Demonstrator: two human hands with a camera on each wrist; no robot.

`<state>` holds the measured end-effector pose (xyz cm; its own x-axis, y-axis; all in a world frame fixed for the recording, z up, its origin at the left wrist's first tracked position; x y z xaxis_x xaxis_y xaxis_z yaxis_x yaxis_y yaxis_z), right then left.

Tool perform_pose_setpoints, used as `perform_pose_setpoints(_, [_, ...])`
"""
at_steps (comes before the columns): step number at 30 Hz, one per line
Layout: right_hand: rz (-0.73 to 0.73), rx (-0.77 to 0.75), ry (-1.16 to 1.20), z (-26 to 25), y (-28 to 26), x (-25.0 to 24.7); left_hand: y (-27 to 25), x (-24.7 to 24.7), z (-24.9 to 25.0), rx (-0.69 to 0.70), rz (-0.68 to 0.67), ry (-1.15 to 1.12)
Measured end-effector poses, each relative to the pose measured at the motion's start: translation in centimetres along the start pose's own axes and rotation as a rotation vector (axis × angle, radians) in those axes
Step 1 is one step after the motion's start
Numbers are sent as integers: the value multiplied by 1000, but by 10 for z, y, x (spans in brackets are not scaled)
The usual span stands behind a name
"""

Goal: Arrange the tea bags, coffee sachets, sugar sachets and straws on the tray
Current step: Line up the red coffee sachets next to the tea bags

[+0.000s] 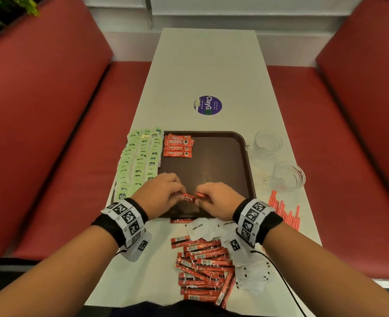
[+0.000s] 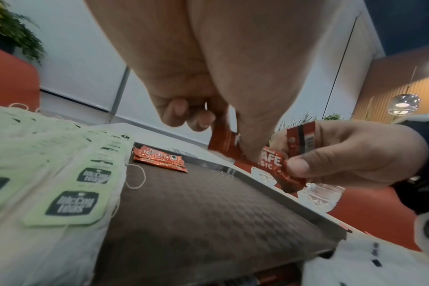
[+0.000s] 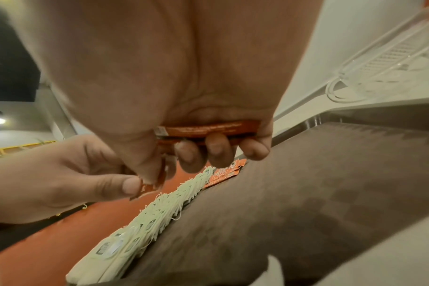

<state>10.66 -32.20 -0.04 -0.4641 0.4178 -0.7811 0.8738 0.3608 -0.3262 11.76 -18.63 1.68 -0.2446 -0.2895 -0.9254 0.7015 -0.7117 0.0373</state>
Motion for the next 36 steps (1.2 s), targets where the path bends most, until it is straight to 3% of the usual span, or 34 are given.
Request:
perform_pose_setpoints(3, [42,41,66,2,7,-7,10,3,-16,-46,-62,128])
perform_pose_setpoints(6, [45,132,116,10,14,-10,21,1,-40,-195,-83,231])
perform_pose_setpoints(10, [25,165,149,10,17,-10,32,16,-69,-360,-217,282])
perform_pose_setpoints(13, [11,172,163,12,17,-10,38,19,-81,-423,-220,306])
perform_pose_setpoints(17, [9,189,165,18,16,-10,46,18,-86,-407,-190,322])
perform_pose_setpoints(22, [31,193,156,23,18,-15,58,23,-87,-343,-299,274])
perform_pose_setpoints(29, [28,199,183,27,18,-14,81,10,-104,-394,-294,317])
perform_pose_setpoints(36, [71,188,64,30,25,-23,95,5,-113,-437,-291,341])
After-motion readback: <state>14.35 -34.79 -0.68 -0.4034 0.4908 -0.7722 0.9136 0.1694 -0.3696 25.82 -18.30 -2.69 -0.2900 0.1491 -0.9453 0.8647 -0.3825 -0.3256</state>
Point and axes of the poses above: each hand's wrist, its own y-axis towards the middle knuckle, its own x-axis out of the palm, z = x × y, the point moved 8 cm from there along y, towards the middle knuckle, and after that the axes turned 12 degrees about x, right-handed, at the moved point
